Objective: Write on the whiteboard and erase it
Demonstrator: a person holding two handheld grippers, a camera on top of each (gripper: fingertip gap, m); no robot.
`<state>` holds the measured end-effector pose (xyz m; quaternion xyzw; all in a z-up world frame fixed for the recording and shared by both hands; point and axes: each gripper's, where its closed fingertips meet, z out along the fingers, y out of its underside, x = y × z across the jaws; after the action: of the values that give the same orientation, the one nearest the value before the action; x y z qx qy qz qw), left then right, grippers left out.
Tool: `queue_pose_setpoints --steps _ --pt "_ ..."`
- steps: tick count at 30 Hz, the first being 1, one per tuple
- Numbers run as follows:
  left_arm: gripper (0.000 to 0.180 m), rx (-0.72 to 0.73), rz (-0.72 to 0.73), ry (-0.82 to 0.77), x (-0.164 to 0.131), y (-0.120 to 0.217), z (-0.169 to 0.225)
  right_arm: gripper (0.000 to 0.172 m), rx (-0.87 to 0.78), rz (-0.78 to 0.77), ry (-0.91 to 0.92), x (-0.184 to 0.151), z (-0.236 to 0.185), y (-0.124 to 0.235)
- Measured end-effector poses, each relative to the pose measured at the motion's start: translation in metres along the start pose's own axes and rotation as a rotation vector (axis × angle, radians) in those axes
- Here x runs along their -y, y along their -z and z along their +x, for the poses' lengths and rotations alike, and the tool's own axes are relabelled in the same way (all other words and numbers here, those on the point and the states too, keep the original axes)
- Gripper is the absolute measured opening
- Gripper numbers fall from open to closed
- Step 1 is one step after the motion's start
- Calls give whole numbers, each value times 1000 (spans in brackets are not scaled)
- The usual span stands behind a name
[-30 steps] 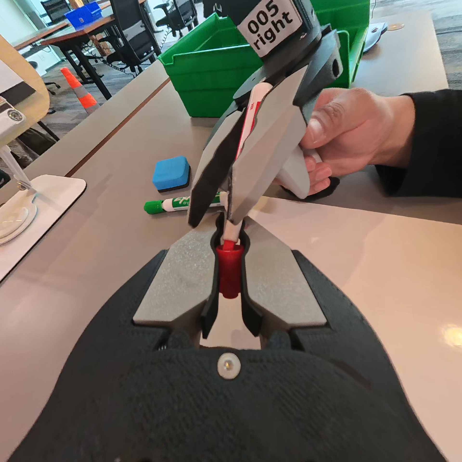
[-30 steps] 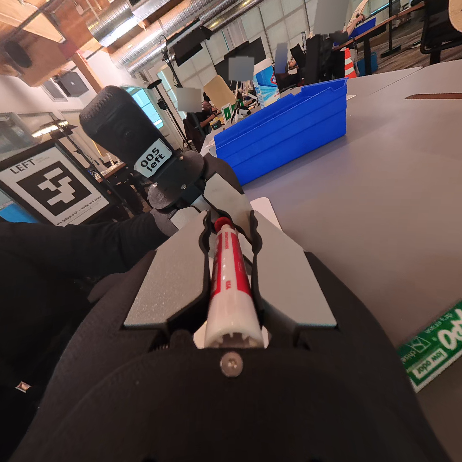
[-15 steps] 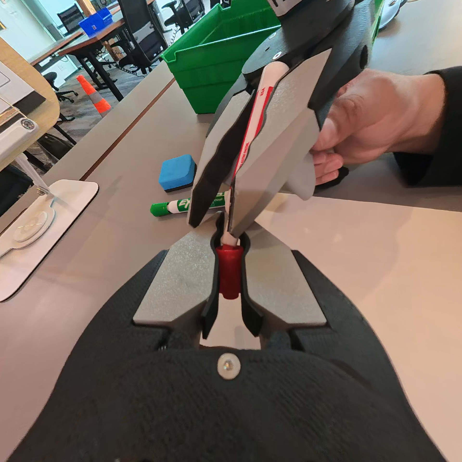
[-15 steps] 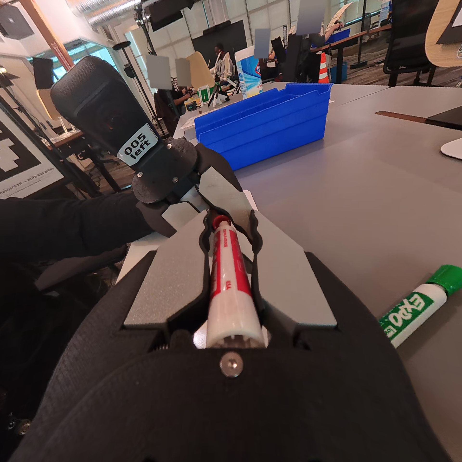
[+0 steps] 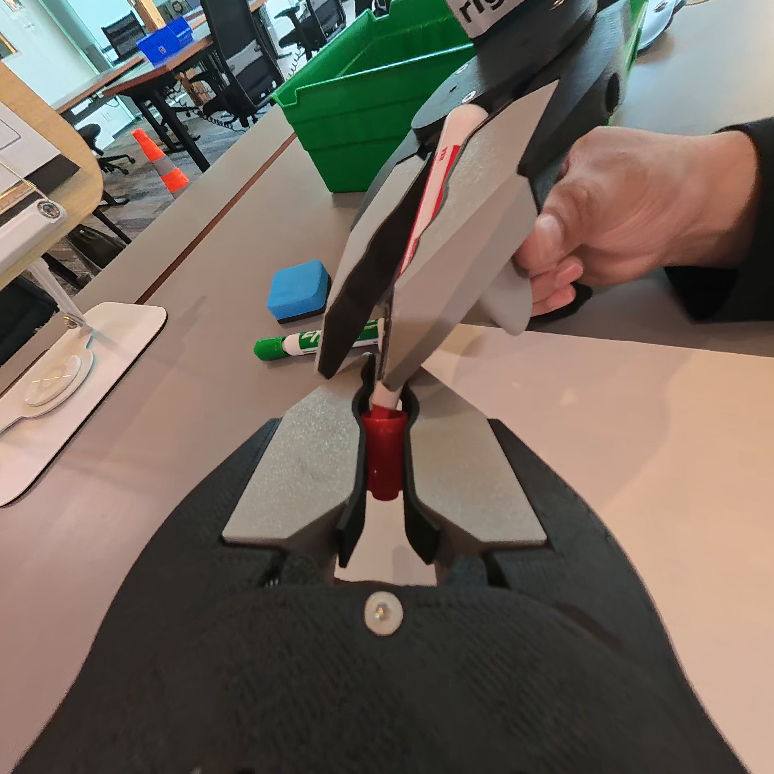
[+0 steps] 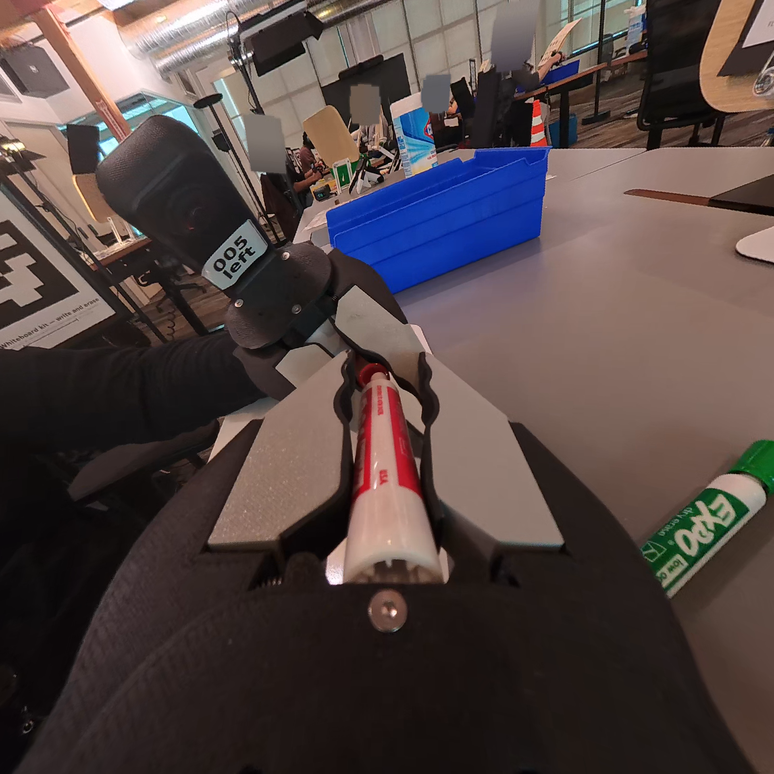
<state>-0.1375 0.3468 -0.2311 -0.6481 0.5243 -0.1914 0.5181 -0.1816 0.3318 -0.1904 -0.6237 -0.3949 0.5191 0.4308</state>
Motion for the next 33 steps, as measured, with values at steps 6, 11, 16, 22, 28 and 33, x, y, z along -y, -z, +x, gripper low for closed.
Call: queue_pose_setpoints --steps 6,11,16,22,28,33 --pt "8 -14 -48 45 -15 1 -9 28 -30 87 -4 15 5 9" --pt "8 52 -129 64 -33 2 -28 28 -54 88 13 16 6 11" --pt "8 161 -118 153 -41 18 -65 29 -63 55 42 11 3 7" --pt "8 223 -54 283 -52 55 -110 29 -70 -7 75 1 1 -3" --pt "8 233 -126 183 -84 78 -119 29 -61 -25 77 -3 -2 -10" --pt "8 302 -141 193 -93 78 -123 29 -74 -45 88 -8 -2 -15"
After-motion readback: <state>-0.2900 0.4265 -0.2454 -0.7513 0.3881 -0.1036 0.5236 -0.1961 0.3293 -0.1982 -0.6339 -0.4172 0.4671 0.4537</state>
